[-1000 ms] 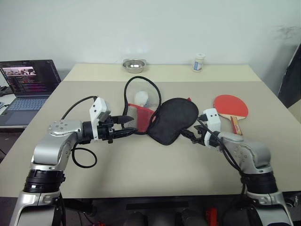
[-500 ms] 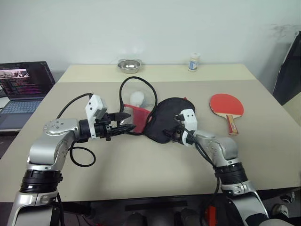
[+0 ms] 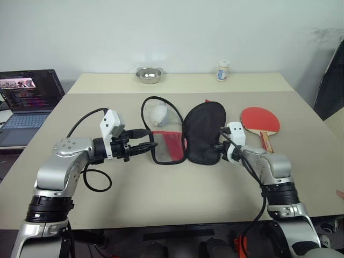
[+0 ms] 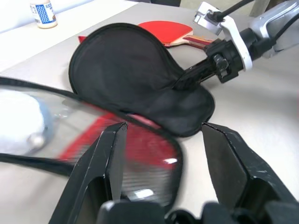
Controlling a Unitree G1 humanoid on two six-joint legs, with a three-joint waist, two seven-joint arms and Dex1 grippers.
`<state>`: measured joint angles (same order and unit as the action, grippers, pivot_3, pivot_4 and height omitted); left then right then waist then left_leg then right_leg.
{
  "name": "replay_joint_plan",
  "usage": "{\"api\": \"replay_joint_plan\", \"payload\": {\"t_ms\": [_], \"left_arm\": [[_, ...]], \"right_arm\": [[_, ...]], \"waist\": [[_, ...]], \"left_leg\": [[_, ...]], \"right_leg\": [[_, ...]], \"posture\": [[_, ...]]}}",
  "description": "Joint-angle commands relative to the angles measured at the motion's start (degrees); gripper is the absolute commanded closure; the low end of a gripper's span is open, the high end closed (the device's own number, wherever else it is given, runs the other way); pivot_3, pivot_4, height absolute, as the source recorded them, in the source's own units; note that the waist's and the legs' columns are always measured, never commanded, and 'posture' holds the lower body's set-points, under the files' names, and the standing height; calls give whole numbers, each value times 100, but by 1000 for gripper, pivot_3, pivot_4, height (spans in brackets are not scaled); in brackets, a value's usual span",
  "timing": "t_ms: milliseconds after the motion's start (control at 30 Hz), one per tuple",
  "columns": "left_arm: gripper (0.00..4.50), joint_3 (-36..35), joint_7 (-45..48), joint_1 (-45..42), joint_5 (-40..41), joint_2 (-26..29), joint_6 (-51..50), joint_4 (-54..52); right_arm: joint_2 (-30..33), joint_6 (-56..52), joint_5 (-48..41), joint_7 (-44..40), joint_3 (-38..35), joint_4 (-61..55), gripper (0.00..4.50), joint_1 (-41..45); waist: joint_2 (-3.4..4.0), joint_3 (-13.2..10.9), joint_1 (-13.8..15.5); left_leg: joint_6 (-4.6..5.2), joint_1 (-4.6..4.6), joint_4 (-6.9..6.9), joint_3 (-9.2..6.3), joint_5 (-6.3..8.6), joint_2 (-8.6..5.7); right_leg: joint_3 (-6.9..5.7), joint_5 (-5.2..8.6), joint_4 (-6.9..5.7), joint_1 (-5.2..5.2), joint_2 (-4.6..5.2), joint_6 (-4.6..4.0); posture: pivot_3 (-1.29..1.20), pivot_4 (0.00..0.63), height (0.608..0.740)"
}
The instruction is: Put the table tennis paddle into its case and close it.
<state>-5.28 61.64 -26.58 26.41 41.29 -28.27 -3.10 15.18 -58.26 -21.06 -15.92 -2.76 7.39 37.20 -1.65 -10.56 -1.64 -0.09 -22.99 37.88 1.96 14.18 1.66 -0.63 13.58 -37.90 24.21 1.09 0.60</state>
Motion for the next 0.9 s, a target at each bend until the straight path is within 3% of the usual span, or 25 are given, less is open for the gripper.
{"api": "replay_joint_plan", "payload": {"t_ms": [33,533,767,900], "left_arm": [[1761,14,-38,-75,64,-37,96,-247],[1761,56,-38,-34,40,-75,151,-246],[1761,61,-48,-56,42,-106,152,-232],[1761,50,-128,-166,138,-211,65,-326]], "right_arm": [[293,-48,-37,-229,-174,81,4488,270],[854,360,256,-824,-51,769,4488,663],[1062,881,520,-819,-36,963,2148,866],[1646,979,393,-1420,-132,840,768,975]], "waist": [[0,0,-1],[0,0,-2],[1,-1,-2],[2,-2,12]], "left_leg": [[0,0,0,-1,0,1],[0,-2,0,0,0,-2],[0,-2,0,1,0,-3],[0,-3,-2,1,0,-4]], "right_leg": [[0,0,-1,0,-1,0],[0,0,3,0,-2,1],[1,0,3,1,-2,1],[0,0,6,1,-2,1]], "posture": [[0,150,740],[0,150,740],[0,150,740],[0,150,740]]}}
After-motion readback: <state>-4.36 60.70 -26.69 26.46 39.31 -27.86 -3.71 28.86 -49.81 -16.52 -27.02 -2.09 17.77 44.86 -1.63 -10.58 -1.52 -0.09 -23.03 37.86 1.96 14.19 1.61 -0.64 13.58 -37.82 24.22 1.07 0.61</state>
